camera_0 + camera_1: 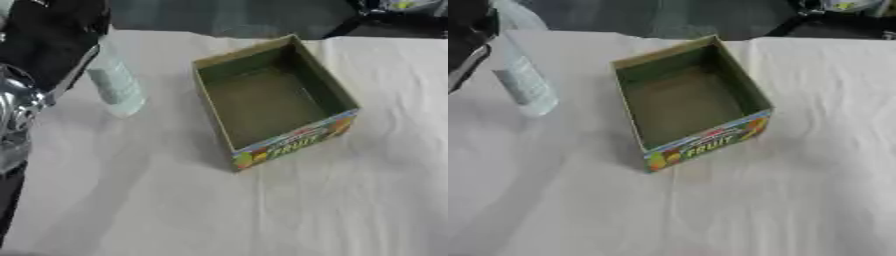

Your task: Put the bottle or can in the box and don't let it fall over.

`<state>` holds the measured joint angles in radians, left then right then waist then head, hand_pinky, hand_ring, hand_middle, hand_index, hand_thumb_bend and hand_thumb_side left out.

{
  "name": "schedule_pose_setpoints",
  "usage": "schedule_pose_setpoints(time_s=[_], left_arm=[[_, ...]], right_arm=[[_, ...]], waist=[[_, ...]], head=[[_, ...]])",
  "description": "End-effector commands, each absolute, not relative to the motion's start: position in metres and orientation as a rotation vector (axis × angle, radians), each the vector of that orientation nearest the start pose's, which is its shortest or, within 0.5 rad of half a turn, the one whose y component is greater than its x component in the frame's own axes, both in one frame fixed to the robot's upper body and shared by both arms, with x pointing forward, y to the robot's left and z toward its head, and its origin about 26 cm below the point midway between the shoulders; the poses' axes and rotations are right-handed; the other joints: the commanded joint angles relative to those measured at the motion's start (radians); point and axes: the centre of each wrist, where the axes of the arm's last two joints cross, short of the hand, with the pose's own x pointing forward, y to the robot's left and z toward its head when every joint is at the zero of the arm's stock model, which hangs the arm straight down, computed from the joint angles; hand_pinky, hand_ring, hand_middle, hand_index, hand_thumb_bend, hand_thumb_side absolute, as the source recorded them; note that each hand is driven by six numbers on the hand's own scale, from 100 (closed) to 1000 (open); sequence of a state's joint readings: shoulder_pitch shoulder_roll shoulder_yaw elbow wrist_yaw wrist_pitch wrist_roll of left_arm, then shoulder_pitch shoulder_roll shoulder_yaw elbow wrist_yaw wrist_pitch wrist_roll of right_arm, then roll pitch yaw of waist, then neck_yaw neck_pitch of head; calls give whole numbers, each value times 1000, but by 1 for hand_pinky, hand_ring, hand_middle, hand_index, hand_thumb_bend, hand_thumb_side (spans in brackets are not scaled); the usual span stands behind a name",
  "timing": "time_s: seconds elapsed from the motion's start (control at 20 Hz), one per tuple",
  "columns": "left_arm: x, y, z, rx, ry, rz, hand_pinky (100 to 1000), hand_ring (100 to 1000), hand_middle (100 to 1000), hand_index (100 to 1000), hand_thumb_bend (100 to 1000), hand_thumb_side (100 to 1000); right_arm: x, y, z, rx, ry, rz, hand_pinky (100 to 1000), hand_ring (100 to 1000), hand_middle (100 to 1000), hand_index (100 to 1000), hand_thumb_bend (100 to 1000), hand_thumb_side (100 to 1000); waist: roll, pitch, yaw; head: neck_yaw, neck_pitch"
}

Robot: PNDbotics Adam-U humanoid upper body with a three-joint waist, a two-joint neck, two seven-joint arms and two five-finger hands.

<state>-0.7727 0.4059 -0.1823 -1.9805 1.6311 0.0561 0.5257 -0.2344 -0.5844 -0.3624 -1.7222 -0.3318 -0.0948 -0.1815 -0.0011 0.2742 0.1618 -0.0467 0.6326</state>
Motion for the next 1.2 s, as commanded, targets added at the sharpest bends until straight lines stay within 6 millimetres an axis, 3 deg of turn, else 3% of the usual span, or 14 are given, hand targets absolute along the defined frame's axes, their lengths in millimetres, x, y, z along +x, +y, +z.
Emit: schedule_pose_setpoints(time_s=[0.05, 0.6, 1.2], left_arm=[[300, 178, 338, -1369, -1549, 202, 157, 175, 238, 950, 398, 1000], [292, 159, 358, -1351, -1493, 157, 167, 180, 242, 964, 397, 1000], [291, 136, 377, -1351, -1452, 93, 169, 180, 243, 968, 389, 1000]], right_arm=[[298, -427, 215, -493, -2209, -128, 825, 896, 1000, 978, 100, 773], [301, -424, 216, -474, -2210, -117, 824, 896, 1000, 978, 100, 774], [307, -413, 222, -405, -2231, -114, 824, 895, 1000, 978, 100, 773]], waist=[[2, -29, -3], [7, -38, -22], [12, -38, -83]], head=[[-5, 6], [-40, 22], [-19, 23]])
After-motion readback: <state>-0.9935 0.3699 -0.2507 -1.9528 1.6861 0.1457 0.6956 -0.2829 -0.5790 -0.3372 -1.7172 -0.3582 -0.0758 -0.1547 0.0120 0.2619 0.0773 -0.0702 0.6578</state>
